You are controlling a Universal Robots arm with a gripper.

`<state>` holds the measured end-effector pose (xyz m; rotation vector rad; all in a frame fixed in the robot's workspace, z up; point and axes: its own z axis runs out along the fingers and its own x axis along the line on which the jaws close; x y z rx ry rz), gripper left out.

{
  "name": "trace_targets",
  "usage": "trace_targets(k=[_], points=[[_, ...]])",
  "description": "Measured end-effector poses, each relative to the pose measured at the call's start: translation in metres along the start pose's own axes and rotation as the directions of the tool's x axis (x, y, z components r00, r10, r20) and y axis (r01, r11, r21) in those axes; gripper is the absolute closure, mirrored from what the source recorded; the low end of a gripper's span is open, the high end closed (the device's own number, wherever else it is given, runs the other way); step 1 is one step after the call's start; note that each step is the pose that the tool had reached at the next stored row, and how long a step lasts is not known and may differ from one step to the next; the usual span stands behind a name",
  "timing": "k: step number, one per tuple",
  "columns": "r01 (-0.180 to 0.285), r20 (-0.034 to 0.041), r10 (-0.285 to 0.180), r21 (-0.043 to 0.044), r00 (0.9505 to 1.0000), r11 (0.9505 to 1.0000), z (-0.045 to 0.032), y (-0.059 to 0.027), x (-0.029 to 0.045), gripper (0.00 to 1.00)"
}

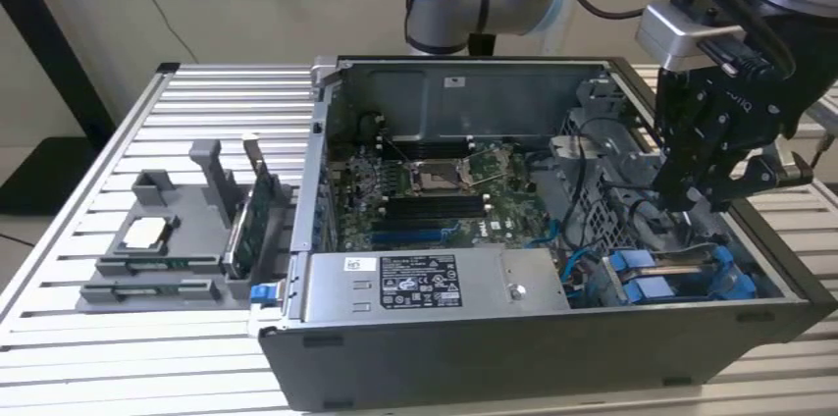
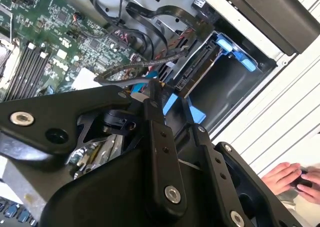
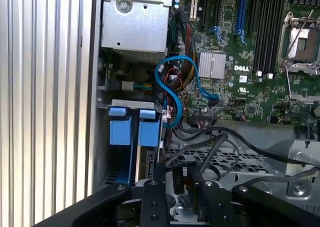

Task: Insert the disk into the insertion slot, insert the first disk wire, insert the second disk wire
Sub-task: 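Insert the disk into the insertion slot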

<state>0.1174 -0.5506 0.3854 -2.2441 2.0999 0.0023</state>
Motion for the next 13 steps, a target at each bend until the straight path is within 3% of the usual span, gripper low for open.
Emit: trace_targets(k=[3, 4, 13], points=[[0.000, 0.0000, 0.000, 0.0000, 1.0000, 1.0000, 0.0001, 0.0000, 0.0000, 0.71], [0.000, 0.0000, 0.000, 0.0000, 1.0000, 1.0000, 0.0001, 0.0000, 0.0000, 0.78], [0.000, 0.0000, 0.000, 0.0000, 1.0000, 1.0000, 0.0004, 0.0000, 0.0000, 0.81]])
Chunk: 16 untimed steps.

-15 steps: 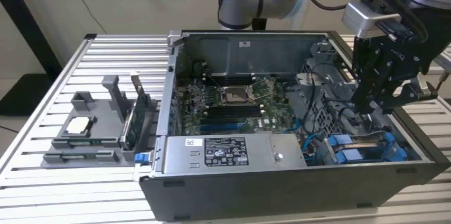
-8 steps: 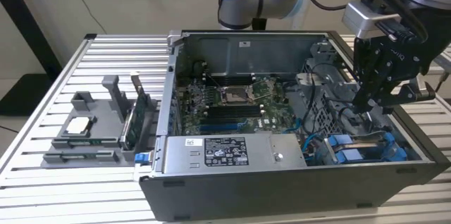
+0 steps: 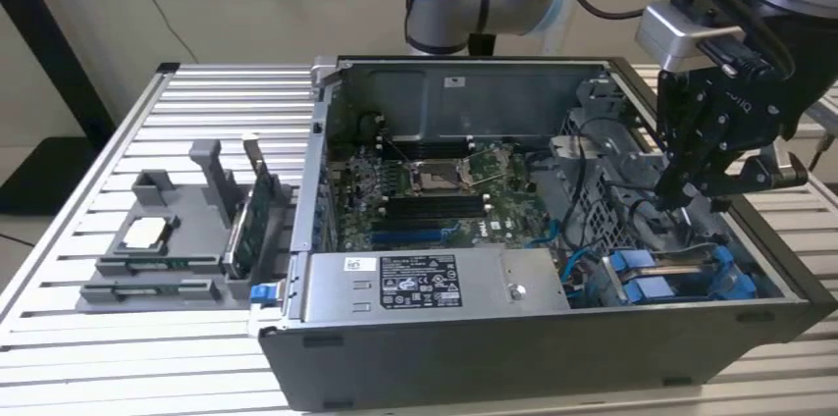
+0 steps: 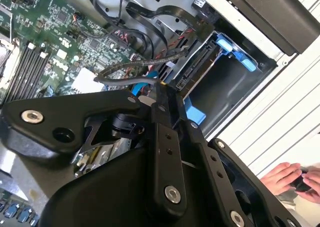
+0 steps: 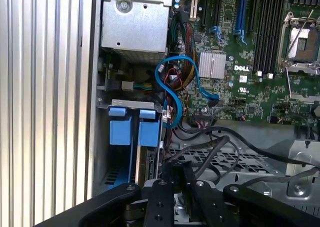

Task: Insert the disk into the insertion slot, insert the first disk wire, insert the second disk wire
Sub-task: 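Insert the disk into the insertion slot, then insert the first disk wire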

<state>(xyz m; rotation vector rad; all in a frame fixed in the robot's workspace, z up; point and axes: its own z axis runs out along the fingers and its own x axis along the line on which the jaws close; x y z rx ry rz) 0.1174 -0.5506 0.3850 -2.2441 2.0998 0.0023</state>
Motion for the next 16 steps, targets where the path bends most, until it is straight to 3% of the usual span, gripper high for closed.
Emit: trace_targets(k=[9, 16], points=[[0.000, 0.0003, 0.000, 0.0000, 1.0000, 1.0000, 0.0008, -0.0005, 0.0009, 0.81], [0.000, 0.0001, 0.000, -0.0016, 1.0000, 1.0000, 0.0028, -0.0063, 0.0070, 0.81]])
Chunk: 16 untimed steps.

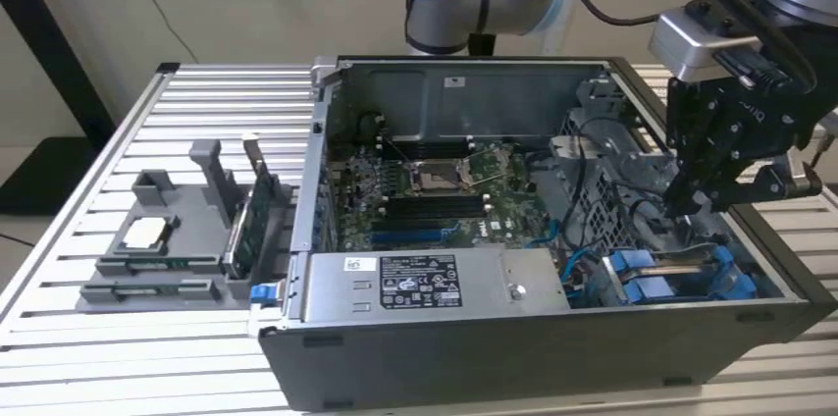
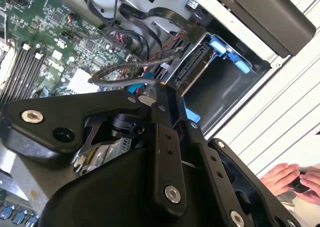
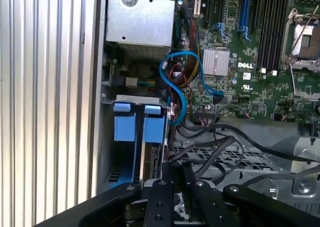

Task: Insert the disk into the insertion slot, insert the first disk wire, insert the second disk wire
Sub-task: 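Insert the first disk wire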

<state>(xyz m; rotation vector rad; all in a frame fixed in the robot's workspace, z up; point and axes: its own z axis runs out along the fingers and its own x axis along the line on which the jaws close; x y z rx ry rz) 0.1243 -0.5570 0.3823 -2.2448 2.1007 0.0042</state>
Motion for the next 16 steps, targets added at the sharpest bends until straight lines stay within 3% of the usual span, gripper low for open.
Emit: trace_targets(k=[16], points=[[0.000, 0.0001, 0.000, -0.0015, 1.0000, 1.0000, 0.0075, -0.0123, 0.0094, 0.81]])
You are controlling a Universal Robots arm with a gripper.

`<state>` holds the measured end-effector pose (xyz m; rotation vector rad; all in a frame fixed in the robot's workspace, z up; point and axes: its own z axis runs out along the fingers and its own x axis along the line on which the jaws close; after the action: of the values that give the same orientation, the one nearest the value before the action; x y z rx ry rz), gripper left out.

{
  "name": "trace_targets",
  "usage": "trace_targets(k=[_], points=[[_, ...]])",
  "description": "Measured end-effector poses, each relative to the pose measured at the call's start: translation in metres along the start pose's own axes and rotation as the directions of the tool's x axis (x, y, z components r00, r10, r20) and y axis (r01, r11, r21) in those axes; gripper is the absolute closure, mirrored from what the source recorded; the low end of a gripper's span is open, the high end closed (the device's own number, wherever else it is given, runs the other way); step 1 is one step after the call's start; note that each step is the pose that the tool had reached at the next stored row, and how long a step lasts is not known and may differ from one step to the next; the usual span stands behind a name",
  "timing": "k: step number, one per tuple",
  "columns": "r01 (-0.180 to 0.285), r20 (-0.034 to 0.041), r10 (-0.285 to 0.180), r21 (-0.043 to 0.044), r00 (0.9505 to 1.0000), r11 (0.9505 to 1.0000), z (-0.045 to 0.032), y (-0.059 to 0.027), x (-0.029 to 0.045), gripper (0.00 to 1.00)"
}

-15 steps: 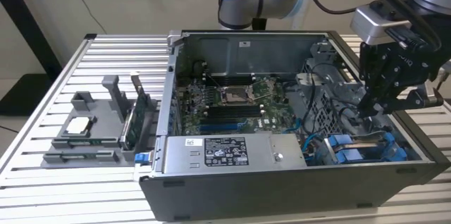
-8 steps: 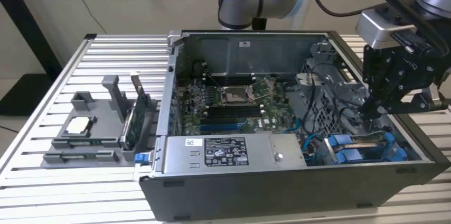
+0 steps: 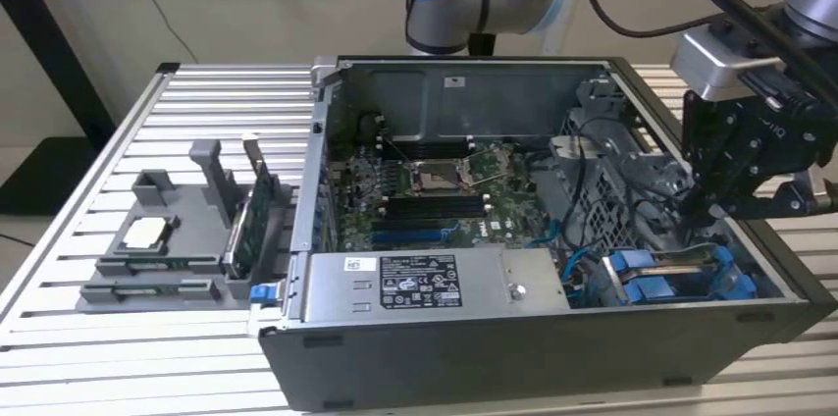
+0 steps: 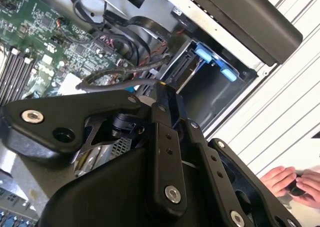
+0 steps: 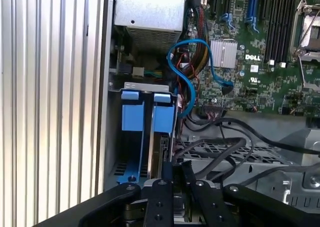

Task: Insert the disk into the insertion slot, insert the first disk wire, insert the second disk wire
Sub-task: 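Insert the first disk wire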

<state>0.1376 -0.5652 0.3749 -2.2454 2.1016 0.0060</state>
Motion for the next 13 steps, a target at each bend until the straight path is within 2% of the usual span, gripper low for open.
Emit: trace_targets(k=[7, 13], points=[[0.000, -0.0001, 0.000, 0.0000, 1.0000, 1.0000, 0.0042, -0.0032, 0.0028, 0.81], [0.000, 0.0000, 0.000, 0.0001, 1.0000, 1.0000, 0.0048, -0.0034, 0.0028, 0.81]])
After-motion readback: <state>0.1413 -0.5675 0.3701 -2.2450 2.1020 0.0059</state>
